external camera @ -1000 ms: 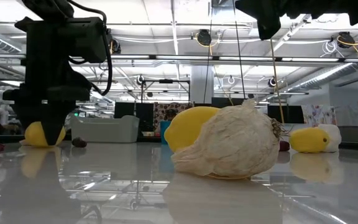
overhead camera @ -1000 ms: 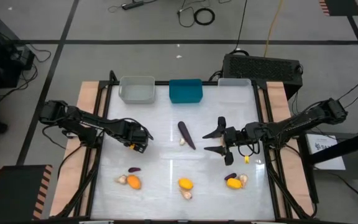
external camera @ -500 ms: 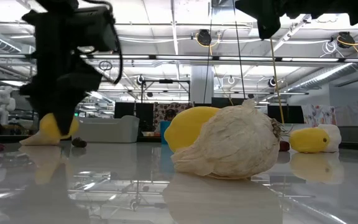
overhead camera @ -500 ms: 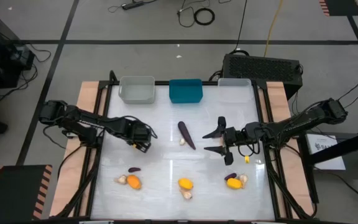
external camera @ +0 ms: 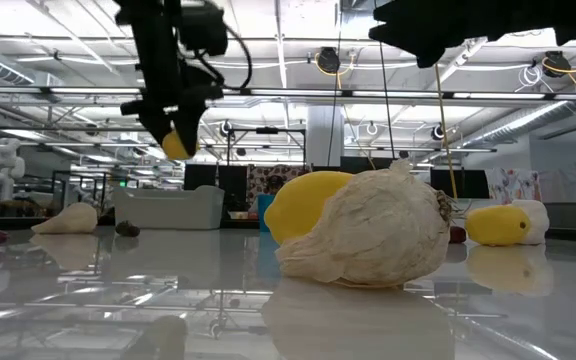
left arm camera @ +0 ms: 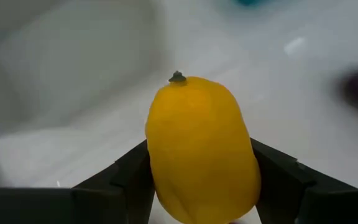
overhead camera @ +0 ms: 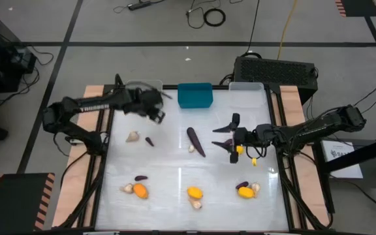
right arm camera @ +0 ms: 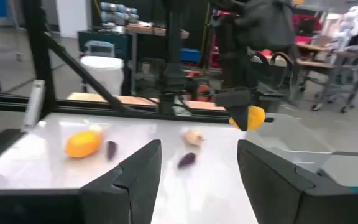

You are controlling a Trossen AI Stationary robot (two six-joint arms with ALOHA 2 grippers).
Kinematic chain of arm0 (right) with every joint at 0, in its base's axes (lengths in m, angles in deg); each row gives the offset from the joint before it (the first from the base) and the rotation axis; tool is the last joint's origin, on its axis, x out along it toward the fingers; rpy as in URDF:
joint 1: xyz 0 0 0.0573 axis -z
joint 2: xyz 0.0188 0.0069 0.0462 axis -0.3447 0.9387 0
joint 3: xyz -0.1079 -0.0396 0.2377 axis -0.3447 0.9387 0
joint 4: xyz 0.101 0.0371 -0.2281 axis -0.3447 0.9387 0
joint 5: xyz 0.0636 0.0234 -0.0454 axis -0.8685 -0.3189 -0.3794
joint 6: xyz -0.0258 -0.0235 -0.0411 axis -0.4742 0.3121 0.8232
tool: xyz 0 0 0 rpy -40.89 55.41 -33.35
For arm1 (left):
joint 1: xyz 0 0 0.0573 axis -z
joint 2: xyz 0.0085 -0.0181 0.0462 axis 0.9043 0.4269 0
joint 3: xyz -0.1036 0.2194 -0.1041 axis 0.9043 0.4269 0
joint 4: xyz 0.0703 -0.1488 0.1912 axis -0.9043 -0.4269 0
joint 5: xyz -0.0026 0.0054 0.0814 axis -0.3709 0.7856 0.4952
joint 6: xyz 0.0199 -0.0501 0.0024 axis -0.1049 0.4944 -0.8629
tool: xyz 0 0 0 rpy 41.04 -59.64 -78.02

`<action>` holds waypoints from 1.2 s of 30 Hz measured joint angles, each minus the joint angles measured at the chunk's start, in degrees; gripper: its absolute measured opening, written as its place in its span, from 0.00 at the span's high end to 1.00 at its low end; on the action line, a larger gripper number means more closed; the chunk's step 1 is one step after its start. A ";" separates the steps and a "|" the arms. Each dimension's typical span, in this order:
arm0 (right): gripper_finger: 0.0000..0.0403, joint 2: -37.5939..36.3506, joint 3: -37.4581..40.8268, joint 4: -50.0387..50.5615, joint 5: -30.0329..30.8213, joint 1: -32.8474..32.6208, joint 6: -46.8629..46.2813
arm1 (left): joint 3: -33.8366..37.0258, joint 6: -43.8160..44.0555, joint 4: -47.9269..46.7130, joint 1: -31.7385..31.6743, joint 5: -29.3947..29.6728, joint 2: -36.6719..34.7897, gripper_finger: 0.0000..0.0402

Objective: Sort produce into baskets
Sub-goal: Put the top left lemon into the gray bin, then put the bottom center lemon into the gray bin

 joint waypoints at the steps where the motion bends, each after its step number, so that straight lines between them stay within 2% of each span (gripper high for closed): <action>1: 0.50 0.00 0.00 0.05 0.00 0.49 0.17 | 0.00 -1.51 0.10 -2.91 -0.58 0.14 0.46; 6: 0.50 0.00 0.00 1.30 -0.09 2.24 0.23 | 0.04 -7.23 1.54 -15.32 -1.37 0.73 0.46; 12: 0.50 0.00 0.02 3.78 -0.23 3.92 2.84 | 0.04 -14.12 5.89 -22.12 -2.52 0.75 0.43; 20: 0.50 0.00 0.02 4.23 -0.22 6.98 6.45 | 0.04 -15.63 6.78 -25.26 -3.91 3.00 0.29; 28: 0.50 0.02 0.02 6.00 -0.23 8.53 4.45 | 0.07 -16.79 8.51 -25.18 -5.15 3.18 0.27; 31: 0.50 0.02 0.02 6.27 -0.24 8.53 3.38 | 0.06 -16.74 8.35 -24.40 -10.57 3.17 0.27; 36: 0.50 0.01 0.02 6.27 -0.33 8.49 1.22 | 0.06 -16.80 8.16 -18.05 -29.07 3.17 0.27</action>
